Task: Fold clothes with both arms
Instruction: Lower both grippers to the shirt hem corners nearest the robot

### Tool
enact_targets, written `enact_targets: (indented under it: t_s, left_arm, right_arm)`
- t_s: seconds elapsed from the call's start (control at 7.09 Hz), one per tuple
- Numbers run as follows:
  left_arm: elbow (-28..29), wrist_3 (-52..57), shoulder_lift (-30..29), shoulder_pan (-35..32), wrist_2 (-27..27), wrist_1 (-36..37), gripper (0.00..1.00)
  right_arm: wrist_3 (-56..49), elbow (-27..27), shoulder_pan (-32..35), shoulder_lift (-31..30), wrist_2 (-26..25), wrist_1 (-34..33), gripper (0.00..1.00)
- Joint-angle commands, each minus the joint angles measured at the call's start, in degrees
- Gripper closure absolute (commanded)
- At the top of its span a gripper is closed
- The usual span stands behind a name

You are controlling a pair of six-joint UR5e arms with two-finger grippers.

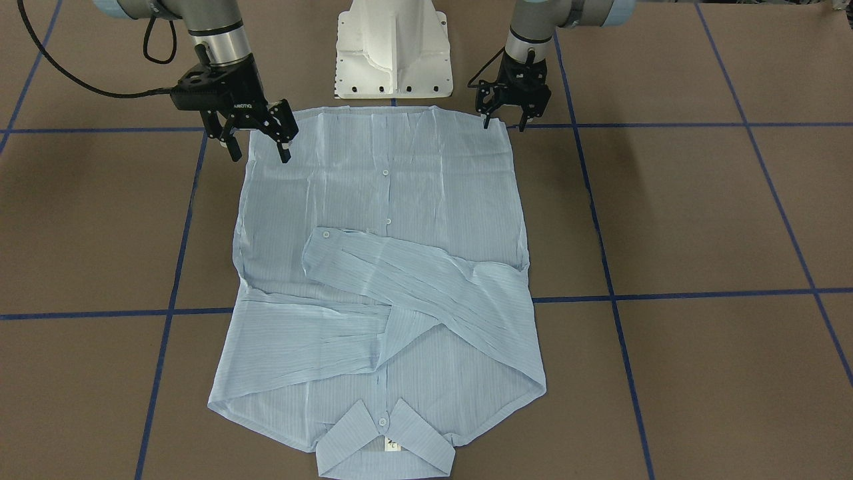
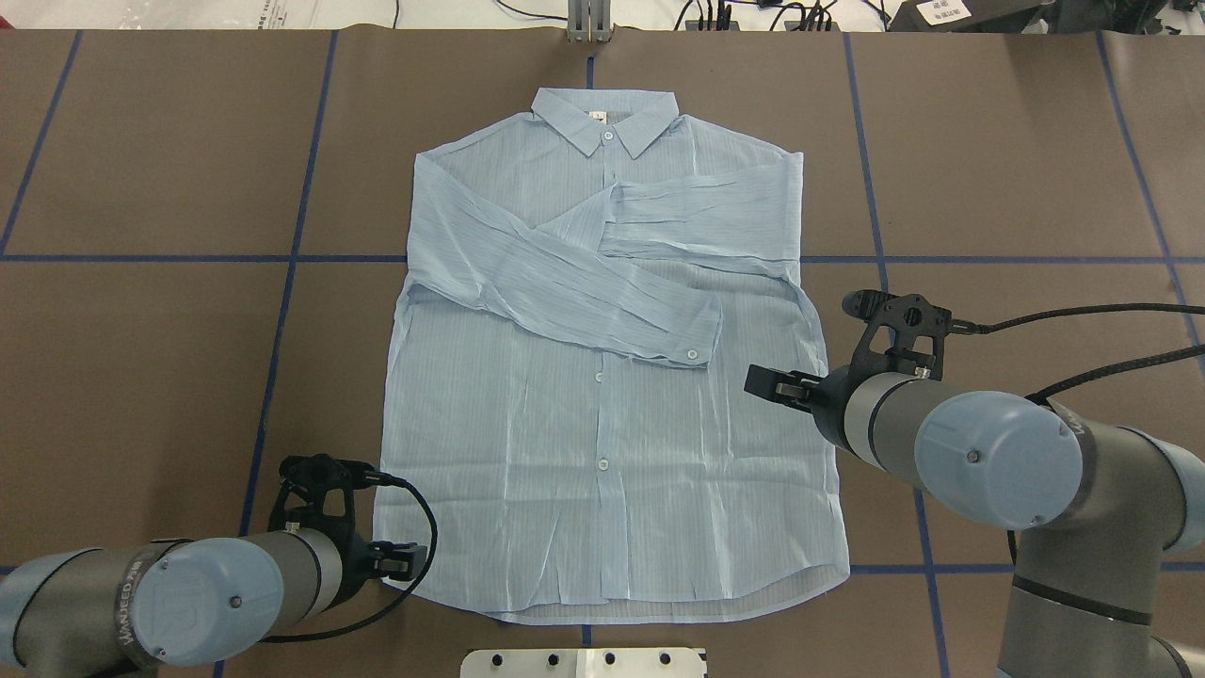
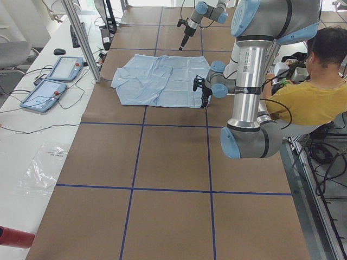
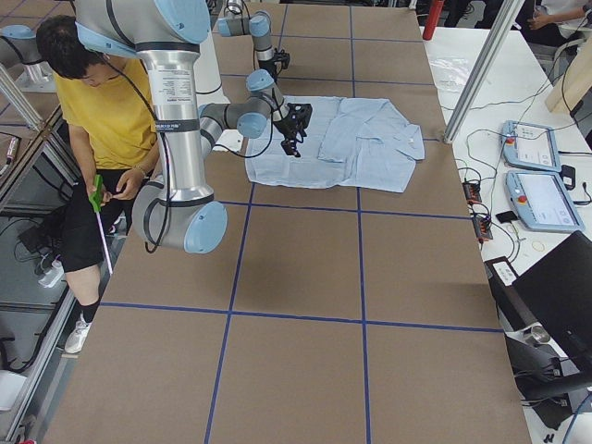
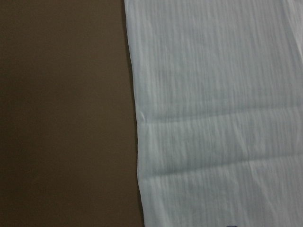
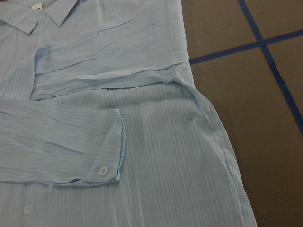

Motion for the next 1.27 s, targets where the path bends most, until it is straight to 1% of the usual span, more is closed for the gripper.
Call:
enact_targets:
  t_s: [0.0,0.14,0.28,0.42,0.56,0.7,0.85,1.13]
  left_arm:
    - [1.3,0.0,-1.0,0.9,0.0,-0.1,0.19]
    - [2.2,0.0,-1.7,1.2,0.0,0.0,0.28]
    - [2.0,0.1,-1.7,1.1,-0.1,-0.1,0.46]
    - [1.8,0.1,-1.7,1.0,-0.1,0.0,0.66]
    - [1.6,0.1,-1.6,0.7,-0.1,-0.1,0.82]
    - [1.3,0.2,-1.4,0.3,-0.1,0.0,0.84]
    - [1.2,0.2,-1.0,0.2,-0.1,0.0,0.84]
    - [1.2,0.2,-0.9,0.1,0.0,0.0,1.00]
  right_arm:
    - [0.1,-0.2,-0.2,0.0,-0.1,0.0,0.00]
    - [0.1,-0.3,-0.4,0.0,-0.4,0.0,0.00]
    - [0.1,-0.4,-0.4,0.0,-0.4,0.0,0.00]
    - [0.1,-0.4,-0.4,0.0,-0.5,0.0,0.00]
    - [0.2,-0.4,-0.4,0.0,-0.5,0.0,0.00]
    - [0.2,-0.4,-0.4,0.0,-0.5,0.1,0.00]
    - [0.2,-0.5,-0.4,0.0,-0.5,0.1,0.00]
    - [0.2,-0.7,-0.5,-0.1,-0.4,0.1,0.00]
